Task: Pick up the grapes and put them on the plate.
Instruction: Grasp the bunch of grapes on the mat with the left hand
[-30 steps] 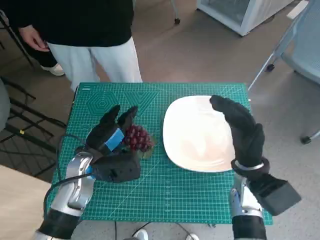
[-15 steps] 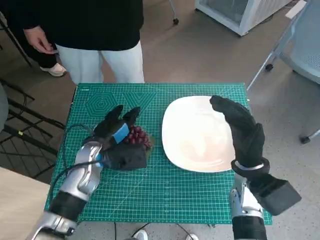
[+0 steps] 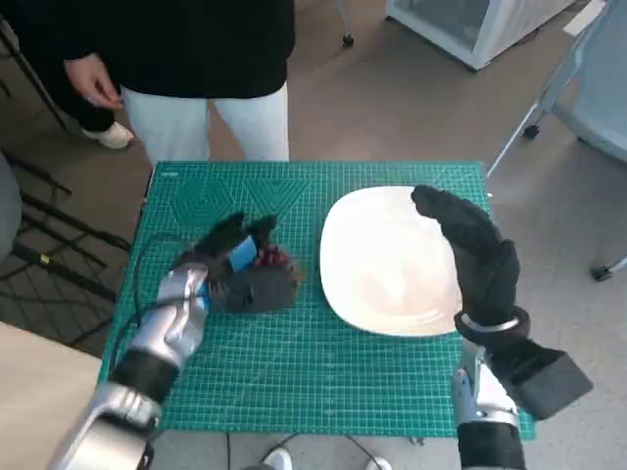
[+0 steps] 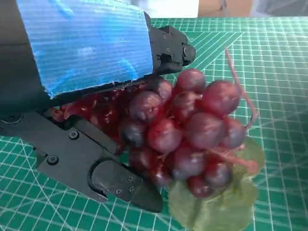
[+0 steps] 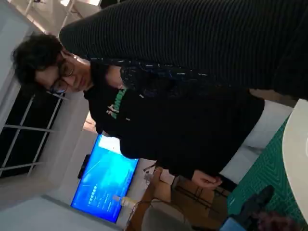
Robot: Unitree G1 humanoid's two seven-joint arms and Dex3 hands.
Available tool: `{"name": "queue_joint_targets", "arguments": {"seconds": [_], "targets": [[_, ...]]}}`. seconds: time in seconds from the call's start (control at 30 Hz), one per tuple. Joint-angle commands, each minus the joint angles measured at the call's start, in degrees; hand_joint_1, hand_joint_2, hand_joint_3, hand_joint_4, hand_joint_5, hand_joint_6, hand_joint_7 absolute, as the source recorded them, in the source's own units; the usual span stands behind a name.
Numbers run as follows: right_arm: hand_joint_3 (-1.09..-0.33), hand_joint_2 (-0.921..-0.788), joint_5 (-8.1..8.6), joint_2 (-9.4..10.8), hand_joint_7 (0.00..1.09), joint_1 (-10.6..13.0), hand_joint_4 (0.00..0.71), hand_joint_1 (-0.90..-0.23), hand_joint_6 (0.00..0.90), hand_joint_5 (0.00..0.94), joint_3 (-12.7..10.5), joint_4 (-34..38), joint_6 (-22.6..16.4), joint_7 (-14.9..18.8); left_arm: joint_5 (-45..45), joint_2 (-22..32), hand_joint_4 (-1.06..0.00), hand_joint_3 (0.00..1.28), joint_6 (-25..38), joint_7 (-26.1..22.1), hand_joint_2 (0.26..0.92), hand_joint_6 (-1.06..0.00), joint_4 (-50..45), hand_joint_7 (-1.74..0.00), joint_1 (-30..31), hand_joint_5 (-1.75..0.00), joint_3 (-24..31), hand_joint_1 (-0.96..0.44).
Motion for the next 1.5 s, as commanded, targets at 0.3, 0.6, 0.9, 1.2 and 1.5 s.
{"name": "queue_joint_targets", "arguments": {"seconds": [0.3, 0.6, 0.9, 1.2, 1.5], "targets": [[-0.716, -0.921, -0.61, 0.1, 0.58, 0.72, 0.346, -0.696, 0.007, 0.005, 0.15, 0.5, 0.62, -0.07, -3.15, -1.26, -0.05, 0.0, -0.93, -0.84, 0.708, -0.23, 6.84, -0.03, -1.34, -0.01, -1.64, -0.29], [-0.715, -0.921, -0.49, 0.06, 0.58, 0.62, 0.346, -0.698, 0.001, 0.005, 0.16, 0.55, 0.48, 0.06, -5.19, -1.33, -0.11, 0.0, -1.14, -0.37, 0.716, -0.3, 7.33, -0.03, -1.43, -0.02, -1.24, -0.21], [-0.716, -0.921, -0.46, 0.1, 0.58, 0.52, 0.346, -0.703, 0.0, 0.004, 0.11, 0.86, 0.06, 0.14, -6.13, -1.2, -0.14, 0.0, -1.2, 0.09, 0.722, -0.34, 7.05, -0.03, -1.27, -0.01, -1.31, -0.17], [-0.717, -0.921, -0.52, 0.06, 0.58, 0.41, 0.347, -0.704, 0.001, 0.004, 0.02, 0.95, -0.03, 0.01, -4.65, -1.03, -0.4, 0.02, -1.41, 1.98, 0.78, -0.52, 6.98, -0.1, -1.32, -0.13, -2.65, -0.08], [-0.717, -0.921, -0.28, -0.18, 0.57, 0.21, 0.347, -0.694, 0.003, 0.004, -0.29, 1.19, -0.06, 0.13, -1.16, 0.32, -0.61, 0.11, -0.72, 5.99, 0.906, -0.66, 2.23, -0.9, 0.81, -1.35, -5.68, 0.01]]}}
